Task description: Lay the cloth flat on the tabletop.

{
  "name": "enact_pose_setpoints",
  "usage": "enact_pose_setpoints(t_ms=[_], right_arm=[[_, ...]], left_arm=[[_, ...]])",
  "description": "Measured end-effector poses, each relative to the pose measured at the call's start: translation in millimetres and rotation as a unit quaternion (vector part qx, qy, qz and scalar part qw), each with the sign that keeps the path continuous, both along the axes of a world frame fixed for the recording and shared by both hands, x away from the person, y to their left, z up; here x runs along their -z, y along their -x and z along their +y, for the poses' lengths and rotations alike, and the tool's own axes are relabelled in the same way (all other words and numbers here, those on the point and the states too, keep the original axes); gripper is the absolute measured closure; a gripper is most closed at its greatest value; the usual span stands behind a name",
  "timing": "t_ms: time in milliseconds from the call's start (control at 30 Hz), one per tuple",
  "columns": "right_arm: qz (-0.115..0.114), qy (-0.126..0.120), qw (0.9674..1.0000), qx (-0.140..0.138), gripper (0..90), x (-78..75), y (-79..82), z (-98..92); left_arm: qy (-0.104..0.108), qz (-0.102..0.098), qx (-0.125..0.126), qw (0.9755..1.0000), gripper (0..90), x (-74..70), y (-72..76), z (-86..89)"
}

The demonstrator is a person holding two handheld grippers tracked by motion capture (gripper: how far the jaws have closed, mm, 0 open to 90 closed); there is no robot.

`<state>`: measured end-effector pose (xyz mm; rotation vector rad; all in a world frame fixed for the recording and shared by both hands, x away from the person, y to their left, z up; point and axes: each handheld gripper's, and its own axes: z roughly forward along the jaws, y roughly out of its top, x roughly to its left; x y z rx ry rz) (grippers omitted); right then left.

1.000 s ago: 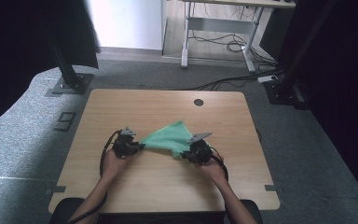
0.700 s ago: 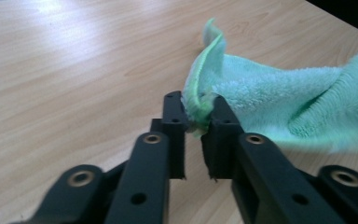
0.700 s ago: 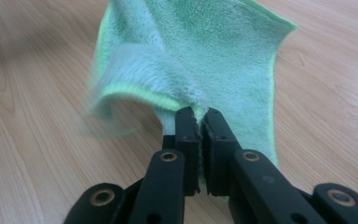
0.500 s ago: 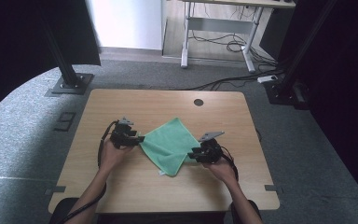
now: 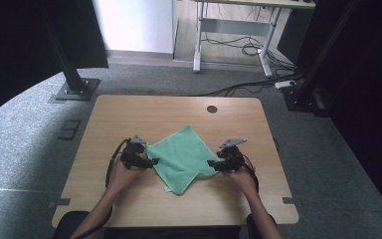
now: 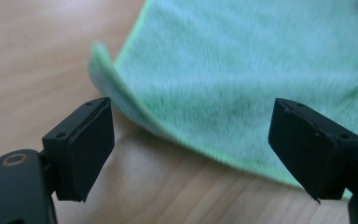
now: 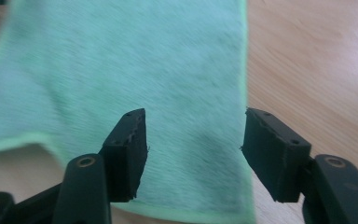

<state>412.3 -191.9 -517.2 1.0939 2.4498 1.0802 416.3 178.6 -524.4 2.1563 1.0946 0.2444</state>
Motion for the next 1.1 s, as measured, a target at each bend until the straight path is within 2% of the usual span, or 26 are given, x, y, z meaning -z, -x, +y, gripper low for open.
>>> enact_pose_setpoints(t_ms=[133, 233, 267, 300, 400, 533, 667, 767, 867, 900, 933, 1067, 1100], right_arm=[[0.001, 0.012, 0.9994, 0.031, 33.9, 12.4, -5.2, -8.8], [-0.001, 0.015, 0.9984, 0.054, 30.9, 17.6, -8.0, -16.6], [-0.001, 0.015, 0.9984, 0.054, 30.9, 17.6, -8.0, -16.6], [-0.002, 0.022, 0.9976, 0.065, 30.2, 21.1, -9.0, -20.4], [-0.001, 0.043, 0.9968, 0.068, 28.8, 25.2, -9.0, -21.7], [-0.001, 0.043, 0.9964, 0.073, 27.9, 26.4, -7.7, -22.0], [-0.002, 0.053, 0.9956, 0.078, 27.4, 25.1, -3.8, -22.0], [0.004, 0.050, 0.9959, 0.075, 27.6, 25.1, 1.1, -21.3], [0.004, 0.056, 0.9960, 0.069, 28.1, 24.1, 8.0, -17.9], [0.004, 0.056, 0.9960, 0.069, 28.1, 24.1, 8.0, -17.9], [0.004, 0.067, 0.9957, 0.065, 28.1, 22.3, 11.0, -16.8], [0.000, 0.051, 0.9963, 0.069, 28.0, 19.2, 7.8, -17.2], [0.000, 0.049, 0.9963, 0.071, 27.5, 18.5, 6.1, -17.0]], left_arm=[[-0.016, 0.013, -0.003, 0.9998, 14.2, 11.6, 3.4, 0.4], [-0.022, 0.010, -0.011, 0.9997, 13.7, 13.2, 4.6, 1.3], [-0.022, 0.010, -0.011, 0.9997, 13.6, 13.2, 4.6, 1.3], [-0.033, 0.008, -0.016, 0.9993, 13.6, 12.9, 4.5, 1.4], [-0.067, -0.004, -0.026, 0.9974, 12.9, 14.1, 3.5, 1.7], [-0.071, -0.001, -0.038, 0.9967, 10.8, 14.1, -0.8, 6.1], [-0.074, 0.001, -0.056, 0.9957, 9.8, 14.0, -10.2, 14.8], [-0.072, 0.002, -0.066, 0.9952, 9.0, 13.8, -17.3, 17.2], [-0.068, -0.002, -0.069, 0.9953, 11.1, 11.8, -17.0, 15.7], [-0.059, -0.003, -0.065, 0.9961, 11.1, 9.8, -14.4, 14.2], [-0.030, 0.004, -0.043, 0.9986, 11.2, 5.0, -5.2, 8.1], [-0.015, 0.011, 0.004, 0.9998, 11.1, 3.7, 16.8, -12.0], [-0.017, 0.012, 0.014, 0.9997, 10.9, 4.7, 22.7, -17.2]])
